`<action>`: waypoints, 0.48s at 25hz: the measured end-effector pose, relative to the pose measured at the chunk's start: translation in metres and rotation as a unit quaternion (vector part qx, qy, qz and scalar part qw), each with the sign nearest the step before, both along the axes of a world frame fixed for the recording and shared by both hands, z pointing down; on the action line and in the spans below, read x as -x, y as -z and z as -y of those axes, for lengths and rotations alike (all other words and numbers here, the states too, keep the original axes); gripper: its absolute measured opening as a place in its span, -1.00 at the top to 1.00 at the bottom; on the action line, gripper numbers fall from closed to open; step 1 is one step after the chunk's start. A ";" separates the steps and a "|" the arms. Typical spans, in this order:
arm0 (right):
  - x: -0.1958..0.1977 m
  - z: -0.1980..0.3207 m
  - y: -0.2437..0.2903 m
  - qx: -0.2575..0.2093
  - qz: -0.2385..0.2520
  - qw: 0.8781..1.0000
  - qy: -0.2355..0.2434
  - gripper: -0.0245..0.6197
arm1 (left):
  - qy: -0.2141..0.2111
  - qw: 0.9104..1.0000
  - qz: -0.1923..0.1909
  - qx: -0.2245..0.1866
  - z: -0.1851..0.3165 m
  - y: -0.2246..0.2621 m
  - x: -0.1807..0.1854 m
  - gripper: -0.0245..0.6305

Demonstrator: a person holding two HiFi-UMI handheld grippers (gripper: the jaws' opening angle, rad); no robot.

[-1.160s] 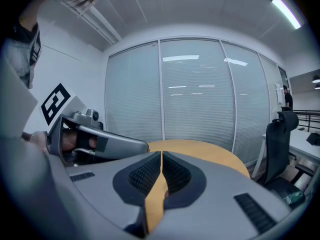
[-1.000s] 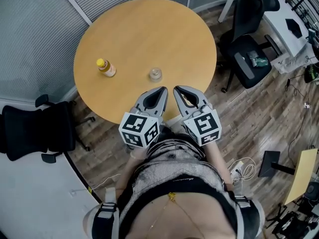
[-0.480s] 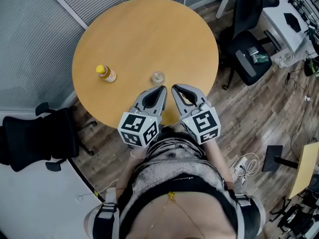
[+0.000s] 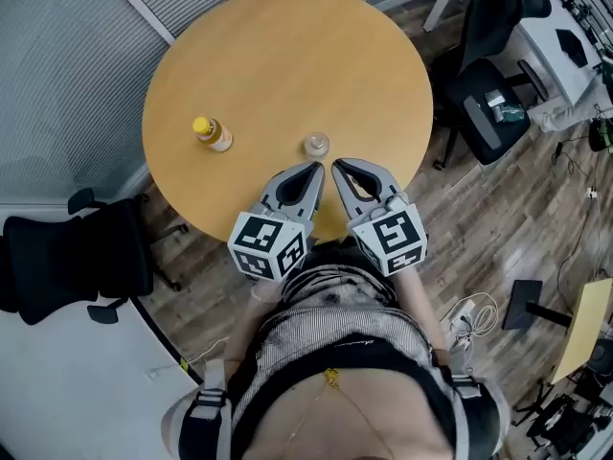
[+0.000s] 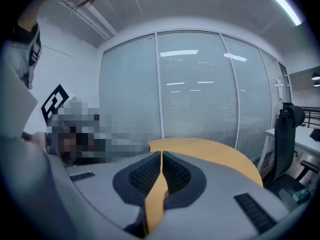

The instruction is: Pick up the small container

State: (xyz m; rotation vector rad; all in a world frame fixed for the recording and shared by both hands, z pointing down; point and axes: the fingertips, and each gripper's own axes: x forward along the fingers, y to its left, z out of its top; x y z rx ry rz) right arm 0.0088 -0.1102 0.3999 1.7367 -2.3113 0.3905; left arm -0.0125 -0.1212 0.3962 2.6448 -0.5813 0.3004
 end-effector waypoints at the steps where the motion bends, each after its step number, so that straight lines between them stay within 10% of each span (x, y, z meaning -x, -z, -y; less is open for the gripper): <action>1: 0.000 0.000 -0.001 0.002 0.002 1.000 0.001 0.85 | -0.001 1.000 0.002 0.001 0.000 -0.001 0.000 0.87; 12: -0.009 0.015 -0.013 0.014 0.009 0.998 0.059 0.85 | 0.055 0.998 0.009 0.006 0.006 -0.009 -0.007 0.87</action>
